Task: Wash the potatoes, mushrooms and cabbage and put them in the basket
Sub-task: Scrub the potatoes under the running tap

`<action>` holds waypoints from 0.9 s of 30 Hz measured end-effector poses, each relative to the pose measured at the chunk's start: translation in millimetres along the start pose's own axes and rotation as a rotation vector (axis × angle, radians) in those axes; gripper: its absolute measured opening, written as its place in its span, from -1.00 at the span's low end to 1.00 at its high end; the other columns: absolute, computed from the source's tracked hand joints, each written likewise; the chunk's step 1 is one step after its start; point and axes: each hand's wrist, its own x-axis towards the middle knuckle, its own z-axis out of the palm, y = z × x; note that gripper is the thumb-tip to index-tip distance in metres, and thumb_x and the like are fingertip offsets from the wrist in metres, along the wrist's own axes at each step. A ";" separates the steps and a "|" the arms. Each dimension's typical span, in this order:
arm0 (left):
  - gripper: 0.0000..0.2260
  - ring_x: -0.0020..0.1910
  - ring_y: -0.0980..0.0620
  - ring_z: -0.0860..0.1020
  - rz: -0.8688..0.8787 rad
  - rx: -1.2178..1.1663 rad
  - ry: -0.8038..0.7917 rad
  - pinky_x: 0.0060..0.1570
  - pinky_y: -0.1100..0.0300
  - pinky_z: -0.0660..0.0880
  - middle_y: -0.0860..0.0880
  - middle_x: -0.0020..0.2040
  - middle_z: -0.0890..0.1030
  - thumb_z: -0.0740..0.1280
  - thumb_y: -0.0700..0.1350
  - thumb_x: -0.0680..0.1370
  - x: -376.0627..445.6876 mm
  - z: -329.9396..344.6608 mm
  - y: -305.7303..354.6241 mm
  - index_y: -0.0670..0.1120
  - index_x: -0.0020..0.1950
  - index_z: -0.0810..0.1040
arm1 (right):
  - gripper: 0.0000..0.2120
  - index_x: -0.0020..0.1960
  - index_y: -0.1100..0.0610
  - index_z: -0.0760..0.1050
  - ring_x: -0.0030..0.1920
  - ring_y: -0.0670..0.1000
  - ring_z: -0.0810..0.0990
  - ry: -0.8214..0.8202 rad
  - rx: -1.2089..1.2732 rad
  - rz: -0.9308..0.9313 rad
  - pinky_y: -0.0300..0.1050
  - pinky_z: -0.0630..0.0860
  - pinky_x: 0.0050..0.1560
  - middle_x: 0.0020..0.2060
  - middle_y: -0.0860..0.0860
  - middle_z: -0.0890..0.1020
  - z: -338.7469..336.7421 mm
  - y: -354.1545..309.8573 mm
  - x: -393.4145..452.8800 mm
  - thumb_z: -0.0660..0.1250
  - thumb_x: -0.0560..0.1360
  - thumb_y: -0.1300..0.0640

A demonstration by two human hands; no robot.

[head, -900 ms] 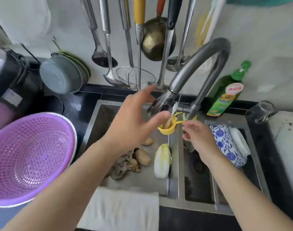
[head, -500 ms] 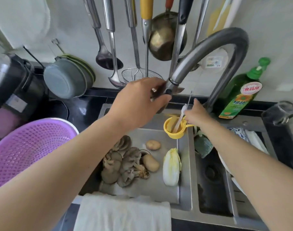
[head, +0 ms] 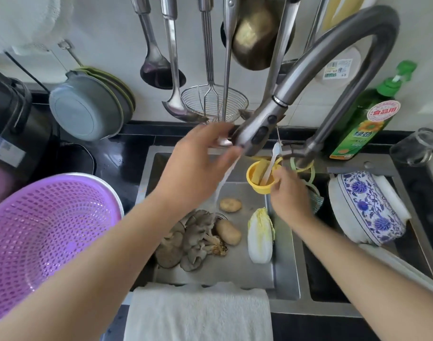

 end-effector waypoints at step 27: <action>-0.90 -0.22 -0.02 0.60 -1.249 -0.797 0.111 -0.31 0.20 0.52 -0.13 -0.04 0.62 0.28 -0.22 0.70 -113.6 96.3 -173.5 -0.17 0.17 0.57 | -0.57 0.26 0.02 0.51 0.08 -0.02 0.64 -0.508 0.573 0.483 -0.16 0.50 0.05 0.08 -0.04 0.66 133.2 -22.3 -45.9 0.56 0.45 0.05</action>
